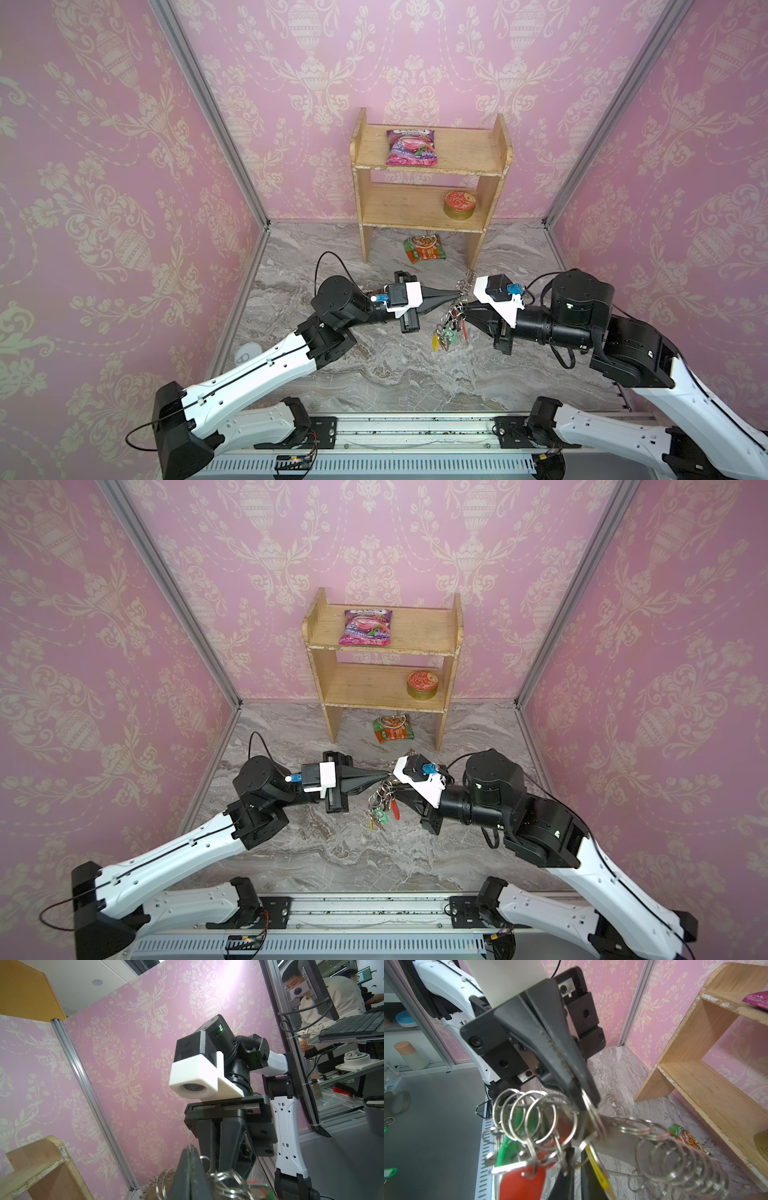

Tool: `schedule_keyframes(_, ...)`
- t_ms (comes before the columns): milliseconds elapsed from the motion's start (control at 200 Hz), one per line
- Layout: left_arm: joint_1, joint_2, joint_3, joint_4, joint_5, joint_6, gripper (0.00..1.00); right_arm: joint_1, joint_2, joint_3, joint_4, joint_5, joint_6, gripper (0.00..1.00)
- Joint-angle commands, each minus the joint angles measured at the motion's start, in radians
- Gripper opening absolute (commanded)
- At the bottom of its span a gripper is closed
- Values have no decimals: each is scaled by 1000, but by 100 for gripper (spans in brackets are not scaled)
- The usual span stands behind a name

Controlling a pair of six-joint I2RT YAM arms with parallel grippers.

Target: Put the keys on the keyring

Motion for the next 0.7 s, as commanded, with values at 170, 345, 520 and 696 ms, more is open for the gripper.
schedule_keyframes(170, 4, -2, -10, 86, 14, -35, 0, -2, -42, 37, -25, 54, 8, 17)
schedule_keyframes(345, 4, 1, -7, 91, 15, -35, 0, -2, -64, 67, -58, 90, -6, 23)
schedule_keyframes(520, 4, 11, -8, 104, 16, -43, 0, -2, -71, 93, -54, 96, -16, 25)
schedule_keyframes(696, 4, 23, -9, 103, 29, -42, 0, -2, -72, 87, 0, 102, -29, 25)
